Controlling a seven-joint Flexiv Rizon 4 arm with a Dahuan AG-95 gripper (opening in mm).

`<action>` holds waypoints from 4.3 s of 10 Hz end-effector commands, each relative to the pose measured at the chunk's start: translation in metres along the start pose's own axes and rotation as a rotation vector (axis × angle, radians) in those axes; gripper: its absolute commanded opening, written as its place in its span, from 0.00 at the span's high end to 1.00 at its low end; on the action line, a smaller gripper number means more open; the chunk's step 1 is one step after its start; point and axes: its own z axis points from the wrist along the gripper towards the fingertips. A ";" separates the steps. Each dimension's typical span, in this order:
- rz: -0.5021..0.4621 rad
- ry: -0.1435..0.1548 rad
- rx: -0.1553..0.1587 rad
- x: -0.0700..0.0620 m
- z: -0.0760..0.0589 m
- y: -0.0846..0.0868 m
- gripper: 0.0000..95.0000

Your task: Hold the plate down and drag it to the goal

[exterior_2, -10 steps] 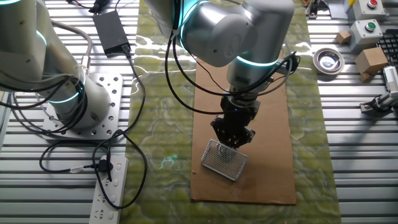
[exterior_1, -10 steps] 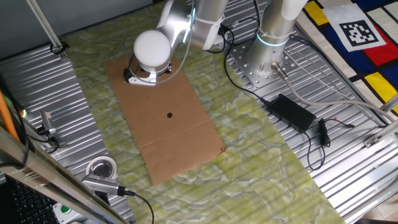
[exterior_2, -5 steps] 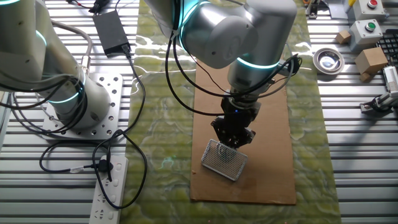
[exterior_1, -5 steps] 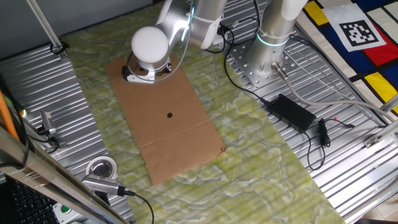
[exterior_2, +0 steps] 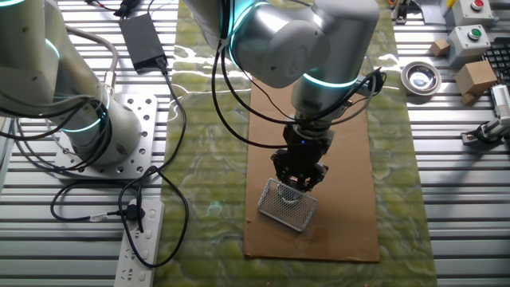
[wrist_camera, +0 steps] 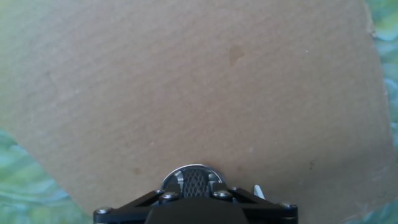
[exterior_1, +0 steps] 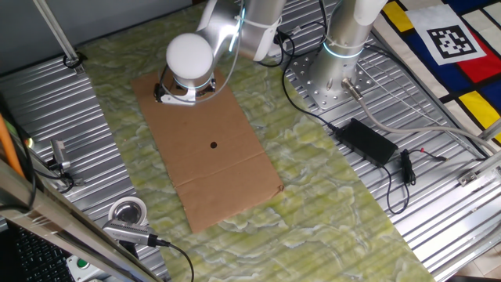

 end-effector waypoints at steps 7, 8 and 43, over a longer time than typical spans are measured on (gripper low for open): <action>-0.016 -0.002 -0.003 -0.001 0.000 -0.001 0.80; -0.020 -0.006 -0.006 -0.001 -0.001 -0.001 0.80; -0.096 0.015 0.011 0.007 0.005 -0.001 0.60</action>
